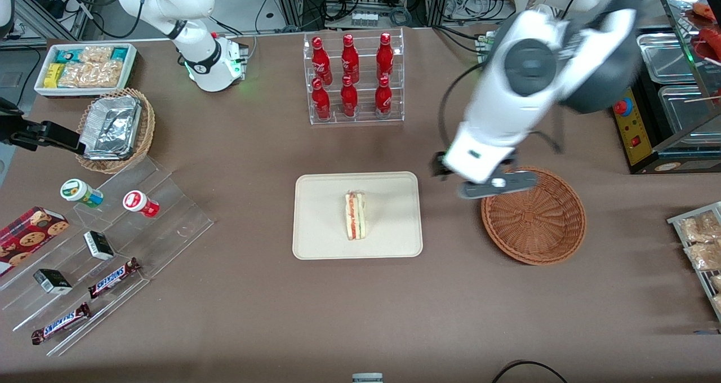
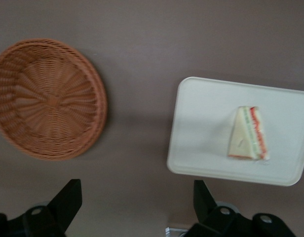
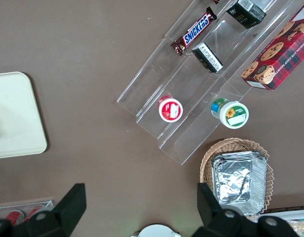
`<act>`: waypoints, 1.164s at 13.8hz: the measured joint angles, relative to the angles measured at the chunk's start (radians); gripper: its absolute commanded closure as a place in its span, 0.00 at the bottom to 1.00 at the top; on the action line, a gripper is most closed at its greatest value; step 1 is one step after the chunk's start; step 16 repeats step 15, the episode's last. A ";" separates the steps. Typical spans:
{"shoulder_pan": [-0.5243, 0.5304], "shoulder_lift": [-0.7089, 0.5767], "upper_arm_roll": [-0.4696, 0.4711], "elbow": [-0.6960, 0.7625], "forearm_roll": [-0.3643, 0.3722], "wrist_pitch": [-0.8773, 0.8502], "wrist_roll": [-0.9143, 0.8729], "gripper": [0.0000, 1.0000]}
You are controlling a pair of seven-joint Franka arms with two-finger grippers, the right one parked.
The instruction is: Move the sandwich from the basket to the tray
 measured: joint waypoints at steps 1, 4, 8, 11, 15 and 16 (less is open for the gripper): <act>0.049 -0.024 0.001 -0.006 -0.004 -0.044 0.080 0.00; 0.194 -0.113 0.004 -0.036 -0.011 -0.145 0.324 0.00; 0.317 -0.261 0.006 -0.150 -0.011 -0.177 0.490 0.00; 0.378 -0.323 0.011 -0.207 -0.011 -0.177 0.533 0.00; 0.392 -0.312 0.022 -0.207 -0.011 -0.162 0.536 0.00; 0.392 -0.312 0.022 -0.207 -0.011 -0.162 0.536 0.00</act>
